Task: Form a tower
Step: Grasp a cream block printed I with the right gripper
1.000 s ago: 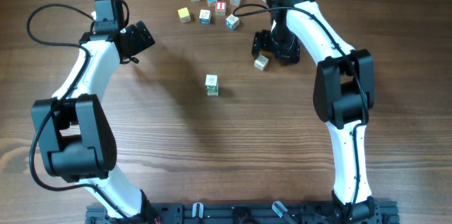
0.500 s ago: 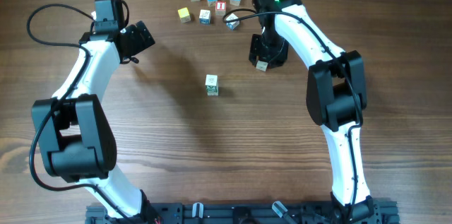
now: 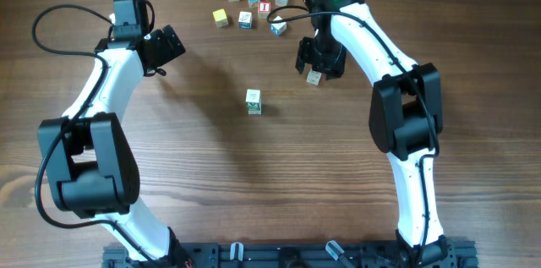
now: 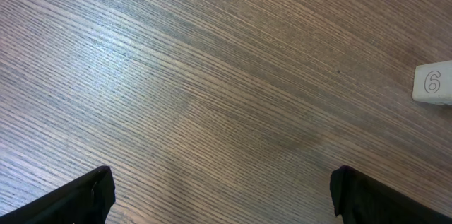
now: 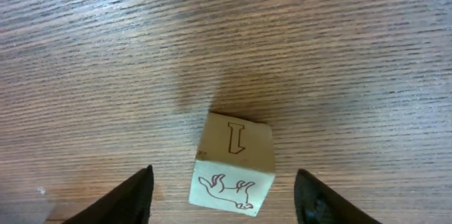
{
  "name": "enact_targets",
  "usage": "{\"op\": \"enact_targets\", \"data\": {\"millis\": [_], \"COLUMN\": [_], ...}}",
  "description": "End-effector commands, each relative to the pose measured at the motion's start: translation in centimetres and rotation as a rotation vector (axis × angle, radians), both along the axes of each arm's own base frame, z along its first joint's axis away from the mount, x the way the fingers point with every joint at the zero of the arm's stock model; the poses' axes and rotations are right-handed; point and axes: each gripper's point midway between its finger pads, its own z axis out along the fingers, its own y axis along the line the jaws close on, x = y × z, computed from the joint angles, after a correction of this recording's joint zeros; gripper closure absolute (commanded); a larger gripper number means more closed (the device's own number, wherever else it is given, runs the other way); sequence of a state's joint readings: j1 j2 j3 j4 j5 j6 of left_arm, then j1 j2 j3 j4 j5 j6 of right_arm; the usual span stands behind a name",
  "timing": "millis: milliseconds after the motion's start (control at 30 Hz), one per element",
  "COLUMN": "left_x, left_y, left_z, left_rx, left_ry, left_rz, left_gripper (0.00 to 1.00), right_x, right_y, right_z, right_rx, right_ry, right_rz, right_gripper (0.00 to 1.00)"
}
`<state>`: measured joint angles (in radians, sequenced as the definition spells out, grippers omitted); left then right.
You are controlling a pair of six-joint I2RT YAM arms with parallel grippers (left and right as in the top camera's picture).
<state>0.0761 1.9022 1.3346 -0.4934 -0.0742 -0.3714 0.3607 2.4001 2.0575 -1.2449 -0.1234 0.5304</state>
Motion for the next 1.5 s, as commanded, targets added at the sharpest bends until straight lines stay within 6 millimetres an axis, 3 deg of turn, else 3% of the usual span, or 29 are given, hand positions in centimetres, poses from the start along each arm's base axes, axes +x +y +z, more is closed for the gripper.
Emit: {"op": "enact_targets", "data": {"millis": [0, 267, 400, 633, 1000, 1133, 1467], "left_x": [0.2, 0.2, 0.2, 0.2, 0.2, 0.2, 0.2], "left_y": [0.2, 0.2, 0.2, 0.2, 0.2, 0.2, 0.2], "left_z": [0.0, 0.0, 0.0, 0.0, 0.0, 0.0, 0.0], "left_rx": [0.008, 0.008, 0.007, 0.008, 0.008, 0.008, 0.007], "left_ry": [0.000, 0.000, 0.000, 0.000, 0.000, 0.000, 0.000], "left_rz": [0.000, 0.000, 0.000, 0.000, 0.000, 0.000, 0.000], "left_gripper": [0.00, 0.00, 0.00, 0.00, 0.00, 0.00, 0.00], "right_x": [-0.2, 0.2, 0.4, 1.2, 0.2, 0.3, 1.0], "right_y": [0.6, 0.0, 0.1, 0.5, 0.0, 0.1, 0.3], "right_z": [1.2, 0.8, 0.8, 0.8, 0.8, 0.8, 0.8], "right_rx": [-0.036, -0.094, -0.091, -0.074, -0.089, -0.087, -0.077], "right_ry": [-0.040, -0.070, -0.077, -0.123, -0.081, -0.085, -0.118], "right_rz": [0.000, -0.009, -0.005, 0.150, 0.153, 0.152, 0.228], "right_gripper": [0.43, 0.47, 0.60, 0.60, 0.60, 0.64, 0.64]}}
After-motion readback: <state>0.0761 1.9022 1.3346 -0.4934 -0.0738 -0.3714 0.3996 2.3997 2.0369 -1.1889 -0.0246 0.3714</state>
